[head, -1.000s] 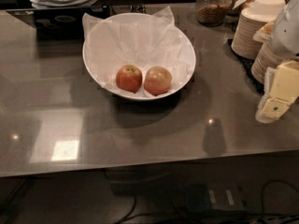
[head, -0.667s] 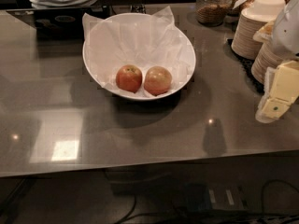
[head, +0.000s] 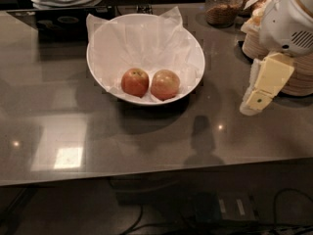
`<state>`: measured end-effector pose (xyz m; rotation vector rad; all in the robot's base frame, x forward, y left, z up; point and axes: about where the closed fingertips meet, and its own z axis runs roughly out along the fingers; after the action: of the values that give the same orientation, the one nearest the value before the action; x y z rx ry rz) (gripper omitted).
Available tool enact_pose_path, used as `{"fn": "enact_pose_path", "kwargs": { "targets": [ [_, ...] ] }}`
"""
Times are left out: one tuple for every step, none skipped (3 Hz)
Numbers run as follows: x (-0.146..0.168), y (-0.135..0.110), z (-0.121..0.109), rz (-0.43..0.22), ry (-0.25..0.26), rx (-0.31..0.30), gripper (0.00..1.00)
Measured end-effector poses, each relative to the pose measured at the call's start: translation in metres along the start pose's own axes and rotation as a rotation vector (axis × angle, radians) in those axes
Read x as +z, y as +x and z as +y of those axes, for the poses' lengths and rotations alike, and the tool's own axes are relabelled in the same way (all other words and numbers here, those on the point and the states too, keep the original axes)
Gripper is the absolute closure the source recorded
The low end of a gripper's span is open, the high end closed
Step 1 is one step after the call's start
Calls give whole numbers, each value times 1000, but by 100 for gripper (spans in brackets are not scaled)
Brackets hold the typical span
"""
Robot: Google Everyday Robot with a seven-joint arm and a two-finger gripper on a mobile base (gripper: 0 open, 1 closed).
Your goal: Pick apple from white bowl
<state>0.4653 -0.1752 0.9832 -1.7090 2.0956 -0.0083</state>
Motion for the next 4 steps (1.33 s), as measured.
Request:
{"fn": "enact_pose_path", "kwargs": {
  "targets": [
    [1,-4,-3,-15,9,-1,0],
    [17,-26,-15,-134,11,4,0],
    [28,-60,-25,-266,-3,-5,0],
    [35,-82,-33,-347,-12,-18,0]
  ]
}}
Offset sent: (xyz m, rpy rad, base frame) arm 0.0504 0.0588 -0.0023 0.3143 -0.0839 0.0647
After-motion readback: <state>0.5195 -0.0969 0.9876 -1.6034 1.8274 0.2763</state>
